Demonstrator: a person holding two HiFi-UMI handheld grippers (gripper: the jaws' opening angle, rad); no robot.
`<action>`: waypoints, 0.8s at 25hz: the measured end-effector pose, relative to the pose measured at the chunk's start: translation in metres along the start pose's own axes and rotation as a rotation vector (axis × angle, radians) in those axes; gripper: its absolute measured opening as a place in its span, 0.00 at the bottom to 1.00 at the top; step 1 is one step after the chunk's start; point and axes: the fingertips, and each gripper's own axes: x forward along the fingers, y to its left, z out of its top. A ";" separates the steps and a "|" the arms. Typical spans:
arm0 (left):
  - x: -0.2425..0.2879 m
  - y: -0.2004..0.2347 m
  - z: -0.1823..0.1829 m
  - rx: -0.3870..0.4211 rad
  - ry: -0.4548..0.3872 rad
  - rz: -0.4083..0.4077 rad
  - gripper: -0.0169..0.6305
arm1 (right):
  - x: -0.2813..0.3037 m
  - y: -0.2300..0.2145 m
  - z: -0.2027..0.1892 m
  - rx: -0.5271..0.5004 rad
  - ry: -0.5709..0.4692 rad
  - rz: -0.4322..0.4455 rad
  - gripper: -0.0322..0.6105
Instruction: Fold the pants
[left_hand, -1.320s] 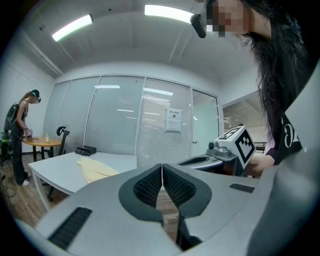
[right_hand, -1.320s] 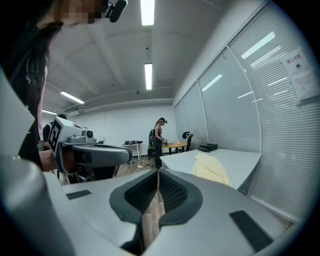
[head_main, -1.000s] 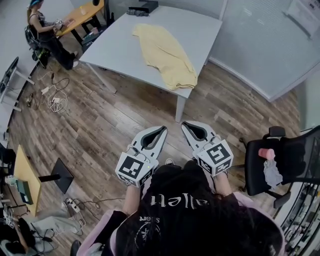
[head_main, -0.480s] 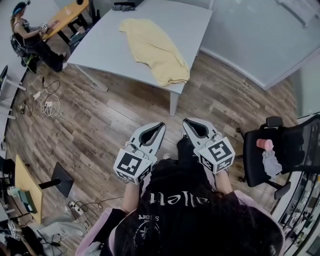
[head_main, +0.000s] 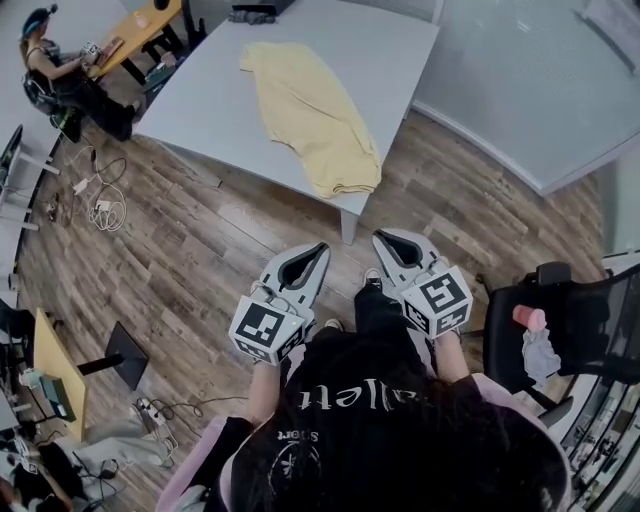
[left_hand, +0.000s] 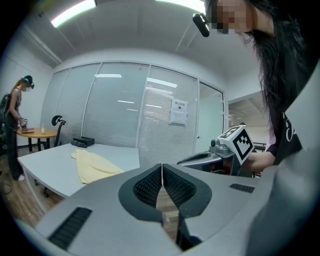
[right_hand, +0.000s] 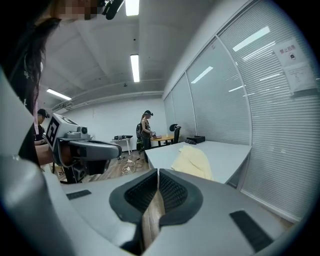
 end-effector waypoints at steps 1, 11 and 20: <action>0.009 0.003 0.002 0.001 0.001 0.007 0.06 | 0.004 -0.009 0.001 -0.006 0.006 0.006 0.09; 0.073 0.031 0.015 0.001 0.039 0.087 0.07 | 0.044 -0.067 0.014 -0.022 0.020 0.112 0.09; 0.110 0.038 0.016 0.003 0.082 0.142 0.07 | 0.058 -0.102 0.013 -0.014 0.037 0.170 0.09</action>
